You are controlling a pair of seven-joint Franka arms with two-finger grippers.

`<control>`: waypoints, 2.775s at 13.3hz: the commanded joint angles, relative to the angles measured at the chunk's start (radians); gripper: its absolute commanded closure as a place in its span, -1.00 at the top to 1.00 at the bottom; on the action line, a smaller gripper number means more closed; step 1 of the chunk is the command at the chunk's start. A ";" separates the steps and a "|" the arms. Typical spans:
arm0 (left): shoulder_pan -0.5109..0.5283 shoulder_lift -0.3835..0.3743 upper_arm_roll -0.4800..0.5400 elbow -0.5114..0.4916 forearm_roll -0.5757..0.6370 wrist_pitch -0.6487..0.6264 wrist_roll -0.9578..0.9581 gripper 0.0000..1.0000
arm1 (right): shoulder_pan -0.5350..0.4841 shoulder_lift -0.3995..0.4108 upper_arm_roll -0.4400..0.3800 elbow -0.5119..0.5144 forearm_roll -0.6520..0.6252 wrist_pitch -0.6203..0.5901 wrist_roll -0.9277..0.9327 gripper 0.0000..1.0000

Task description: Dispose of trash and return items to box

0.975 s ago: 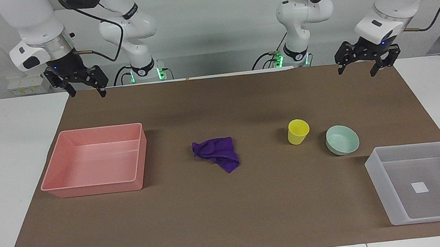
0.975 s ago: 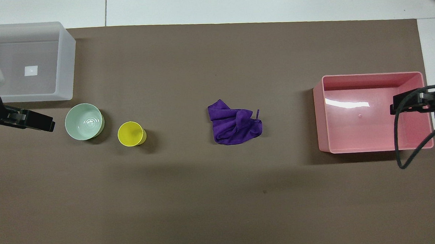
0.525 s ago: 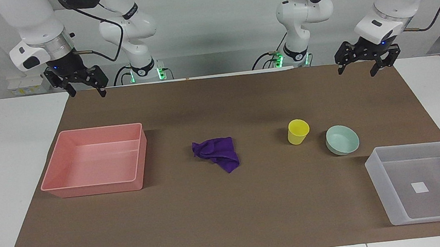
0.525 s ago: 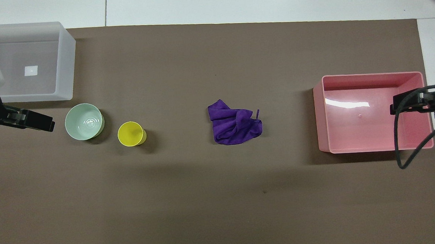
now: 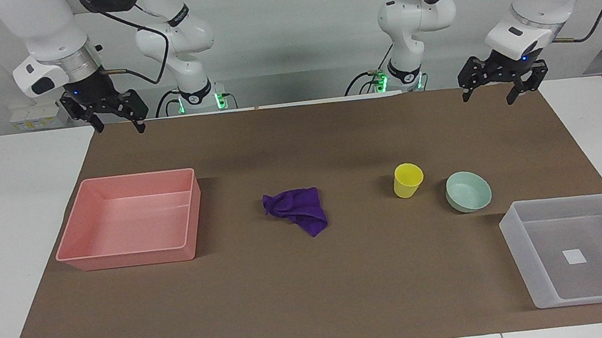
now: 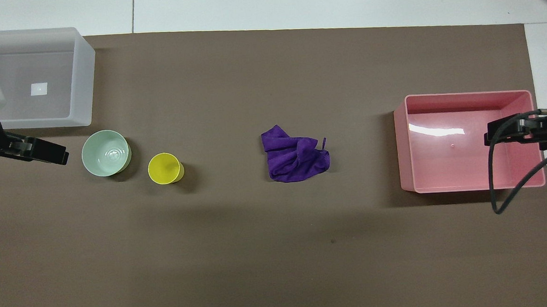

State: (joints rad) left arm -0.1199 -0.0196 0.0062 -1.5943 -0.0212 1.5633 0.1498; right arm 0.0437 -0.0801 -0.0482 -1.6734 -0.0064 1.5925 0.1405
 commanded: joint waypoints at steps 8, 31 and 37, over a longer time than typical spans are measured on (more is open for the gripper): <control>0.082 -0.092 0.000 -0.458 0.020 0.530 0.001 1.00 | 0.290 0.087 0.011 -0.267 0.077 0.513 0.123 1.00; 0.137 0.191 -0.003 -0.593 -0.019 0.957 -0.049 -1.00 | 0.464 0.376 0.001 -0.287 0.068 0.796 0.225 -1.00; 0.149 0.175 -0.002 -0.472 -0.017 0.821 -0.041 -1.00 | 0.463 0.257 -0.004 -0.217 0.057 0.601 0.341 -1.00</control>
State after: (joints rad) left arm 0.0199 0.1565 0.0020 -2.1373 -0.0359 2.4661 0.1058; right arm 0.5124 0.2307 -0.0505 -1.9022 0.0543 2.2527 0.4432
